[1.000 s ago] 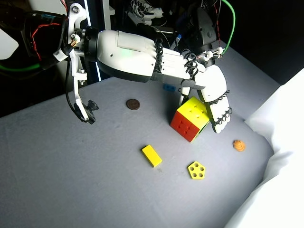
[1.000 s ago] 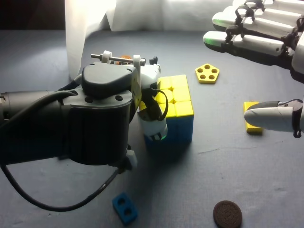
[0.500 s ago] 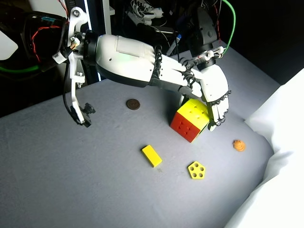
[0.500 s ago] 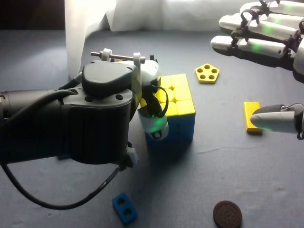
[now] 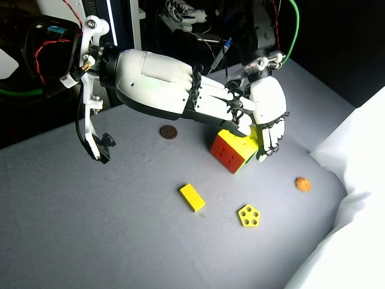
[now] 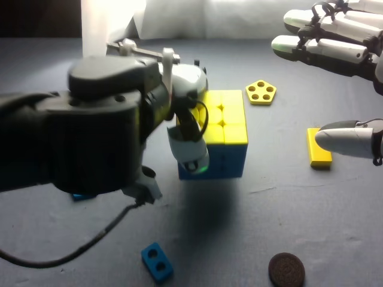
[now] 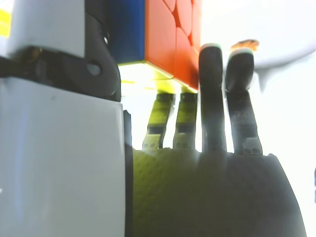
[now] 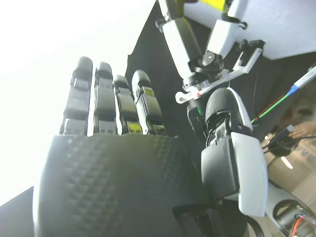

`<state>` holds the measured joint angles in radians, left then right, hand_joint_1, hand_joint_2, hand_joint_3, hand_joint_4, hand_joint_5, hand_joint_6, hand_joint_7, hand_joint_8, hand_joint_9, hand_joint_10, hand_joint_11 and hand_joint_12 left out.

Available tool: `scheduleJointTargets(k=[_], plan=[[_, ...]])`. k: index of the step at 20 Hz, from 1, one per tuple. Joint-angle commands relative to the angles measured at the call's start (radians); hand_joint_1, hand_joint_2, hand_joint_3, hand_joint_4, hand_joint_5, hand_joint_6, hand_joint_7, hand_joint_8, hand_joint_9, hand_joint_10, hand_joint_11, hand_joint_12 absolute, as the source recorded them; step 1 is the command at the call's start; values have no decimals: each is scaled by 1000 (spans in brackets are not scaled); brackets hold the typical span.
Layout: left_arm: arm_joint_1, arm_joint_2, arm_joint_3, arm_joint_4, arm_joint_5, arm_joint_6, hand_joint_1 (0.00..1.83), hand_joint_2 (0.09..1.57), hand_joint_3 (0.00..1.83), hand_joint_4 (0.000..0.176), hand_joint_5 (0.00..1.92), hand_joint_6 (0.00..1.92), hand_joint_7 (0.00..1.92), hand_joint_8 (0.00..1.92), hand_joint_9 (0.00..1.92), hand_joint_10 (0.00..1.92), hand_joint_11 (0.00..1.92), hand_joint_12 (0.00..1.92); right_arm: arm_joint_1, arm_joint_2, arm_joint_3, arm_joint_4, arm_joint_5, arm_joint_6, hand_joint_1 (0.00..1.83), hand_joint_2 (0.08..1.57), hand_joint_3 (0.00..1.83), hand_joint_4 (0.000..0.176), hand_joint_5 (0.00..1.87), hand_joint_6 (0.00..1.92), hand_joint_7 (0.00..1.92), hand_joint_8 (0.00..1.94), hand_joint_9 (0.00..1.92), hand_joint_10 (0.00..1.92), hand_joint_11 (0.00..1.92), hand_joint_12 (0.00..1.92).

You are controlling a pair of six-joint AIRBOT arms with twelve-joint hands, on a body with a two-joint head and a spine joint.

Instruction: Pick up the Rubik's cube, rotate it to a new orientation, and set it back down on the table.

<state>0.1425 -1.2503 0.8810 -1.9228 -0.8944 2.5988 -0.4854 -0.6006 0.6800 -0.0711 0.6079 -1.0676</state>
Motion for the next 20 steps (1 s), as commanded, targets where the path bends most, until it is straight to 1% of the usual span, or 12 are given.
scheduleJointTargets(k=[1, 3, 4, 5, 6, 9, 11, 12, 13, 14, 18, 20], plan=[[-22, 17, -13, 68, 22, 1, 1076, 1281, 0, 0, 659, 1459, 268, 1717, 278, 1804, 228, 1911, 7, 4, -1, 12, 128, -4, 111, 1232, 0, 0, 62, 1, 135, 1, 98, 2, 0, 335], [-52, 36, -35, 55, 23, 18, 1158, 1156, 0, 0, 432, 1302, 278, 1681, 280, 1792, 198, 1920, 4, 4, -1, 12, 128, -14, 62, 1244, 4, 0, 66, 3, 104, 1, 92, 3, 0, 276], [-73, 43, -41, 33, 23, 41, 1111, 1304, 0, 0, 567, 1419, 496, 1774, 287, 1799, 206, 1914, 2, 4, -1, 11, 128, -16, 67, 1253, 6, 0, 32, 10, 77, 5, 41, 14, 0, 54], [-84, 46, -44, 20, 23, 54, 1089, 1278, 0, 0, 652, 1440, 320, 1717, 282, 1776, 187, 1889, 1, 4, -1, 11, 128, -16, 87, 1251, 4, 0, 20, 9, 81, 9, 42, 19, 0, 10], [-101, 51, -50, 9, 23, 63, 1229, 1146, 0, 0, 397, 1441, 256, 1683, 273, 1748, 189, 1857, 2, 5, -2, 11, 128, -16, 89, 1248, 2, 0, 3, 1, 75, 6, 46, 22, 0, 1], [-131, 62, -66, -2, 25, 64, 1122, 1326, 2, 0, 648, 1380, 532, 1805, 325, 1808, 292, 1900, 2, 8, -4, -3, 126, -16, 132, 1233, 0, 0, 22, 7, 91, 9, 53, 20, 0, 0], [-146, 64, -74, -4, 25, 64, 1092, 1259, 0, 0, 700, 1400, 275, 1695, 306, 1779, 297, 1863, 4, 12, -7, -7, 113, -16, 150, 1230, 0, 0, 39, 13, 121, 16, 98, 35, 30, 15], [-151, 64, -75, -6, 25, 64, 1095, 1318, 11, 0, 630, 1440, 495, 1759, 336, 1755, 303, 1855, 4, 16, -11, -7, 111, -16, 184, 1202, 11, 0, 87, 2, 201, 30, 199, 44, 5, 445], [-156, 64, -76, -9, 25, 64, 1096, 1261, 0, 0, 703, 1389, 355, 1657, 329, 1751, 297, 1860, 4, 21, -15, -8, 111, -16, 172, 1211, 14, 0, 100, 4, 298, 50, 303, 87, 0, 822], [-160, 64, -78, -12, 25, 64, 1104, 1235, 0, 0, 739, 1343, 348, 1580, 336, 1727, 301, 1856, 4, 27, -20, -12, 111, -16, 152, 1218, 4, 0, 95, 0, 354, 24, 328, 168, 0, 1011], [-174, 66, -86, -14, 25, 66, 1057, 1296, 5, 0, 625, 1507, 204, 1720, 240, 1828, 226, 1899, 7, 67, -45, -29, 99, 5, 149, 1204, 0, 0, 113, 1, 655, 109, 277, 1212, 0, 1669], [-176, 66, -89, -18, 24, 71, 1069, 1280, 0, 0, 655, 1463, 221, 1699, 255, 1815, 239, 1919, 10, 72, -47, -29, 86, 29, 173, 1213, 0, 0, 98, 0, 587, 528, 328, 1424, 28, 1847]])
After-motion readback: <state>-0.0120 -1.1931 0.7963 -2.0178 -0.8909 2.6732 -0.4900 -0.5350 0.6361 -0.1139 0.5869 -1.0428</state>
